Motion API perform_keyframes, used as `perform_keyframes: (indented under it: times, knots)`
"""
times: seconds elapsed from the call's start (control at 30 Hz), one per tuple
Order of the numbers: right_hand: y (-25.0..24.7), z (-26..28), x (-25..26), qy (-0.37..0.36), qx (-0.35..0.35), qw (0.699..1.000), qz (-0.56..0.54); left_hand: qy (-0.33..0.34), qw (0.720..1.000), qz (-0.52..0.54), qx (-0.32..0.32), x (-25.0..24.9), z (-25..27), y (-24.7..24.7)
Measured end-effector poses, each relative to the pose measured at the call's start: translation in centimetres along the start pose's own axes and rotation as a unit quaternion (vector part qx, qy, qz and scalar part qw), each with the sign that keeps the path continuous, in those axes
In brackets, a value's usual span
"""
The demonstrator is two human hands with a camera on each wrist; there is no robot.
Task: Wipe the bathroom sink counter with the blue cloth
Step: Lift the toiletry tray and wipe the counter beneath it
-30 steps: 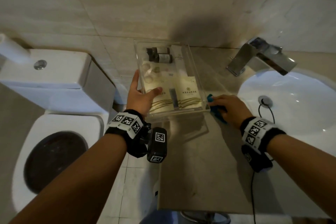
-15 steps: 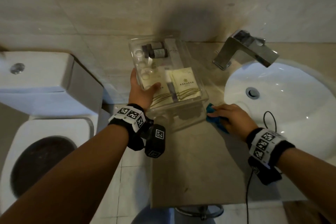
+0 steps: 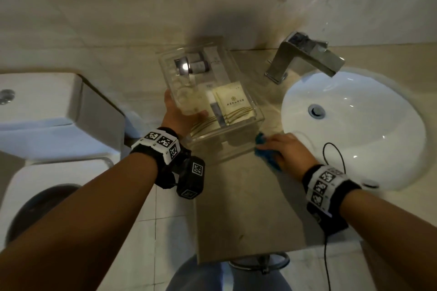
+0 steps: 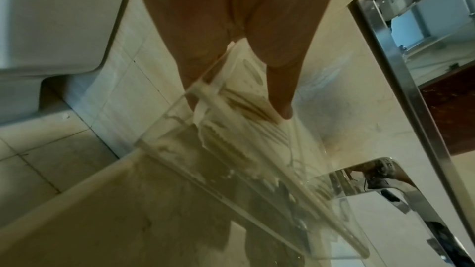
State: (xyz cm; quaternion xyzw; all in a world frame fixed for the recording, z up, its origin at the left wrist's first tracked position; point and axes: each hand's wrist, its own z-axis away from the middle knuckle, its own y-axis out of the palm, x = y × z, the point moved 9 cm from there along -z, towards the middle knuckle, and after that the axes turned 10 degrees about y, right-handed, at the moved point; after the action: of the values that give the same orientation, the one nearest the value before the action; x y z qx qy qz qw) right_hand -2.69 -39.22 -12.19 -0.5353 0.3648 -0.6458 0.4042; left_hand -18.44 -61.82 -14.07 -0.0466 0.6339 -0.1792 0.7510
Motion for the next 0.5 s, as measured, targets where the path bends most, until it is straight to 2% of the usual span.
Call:
perform_keyframes:
  times: [0.07, 0.13, 0.17, 0.3, 0.43, 0.5]
  knots:
    - [-1.7, -1.4, -2.1, 0.087, -0.044, 0.995, -0.021, 0.0, 1.0, -0.003, 0.016, 0.1, 0.0, 0.0]
    - [-1.6, -1.7, -3.4, 0.148, -0.052, 0.988, -0.013, -0.014, 0.999, -0.006, 0.032, 0.3, -0.1, 0.0]
    - [-1.1, -1.5, -3.0, 0.147, -0.045, 0.988, -0.008, -0.019, 0.999, -0.004, 0.038, 0.3, 0.0, 0.1]
    - [1.0, 0.1, 0.0, 0.069, 0.009, 0.997, -0.017, -0.024, 0.999, -0.007, 0.046, 0.0, 0.1, 0.5]
    - [0.6, -0.2, 0.0, 0.056, 0.043, 0.997, -0.01, -0.027, 0.997, -0.026, 0.063, -0.5, -0.1, 1.3]
    - [-0.1, -0.5, -1.0, 0.081, 0.021, 0.996, -0.021, -0.028, 0.997, -0.029, 0.07, -0.8, -0.1, 1.6]
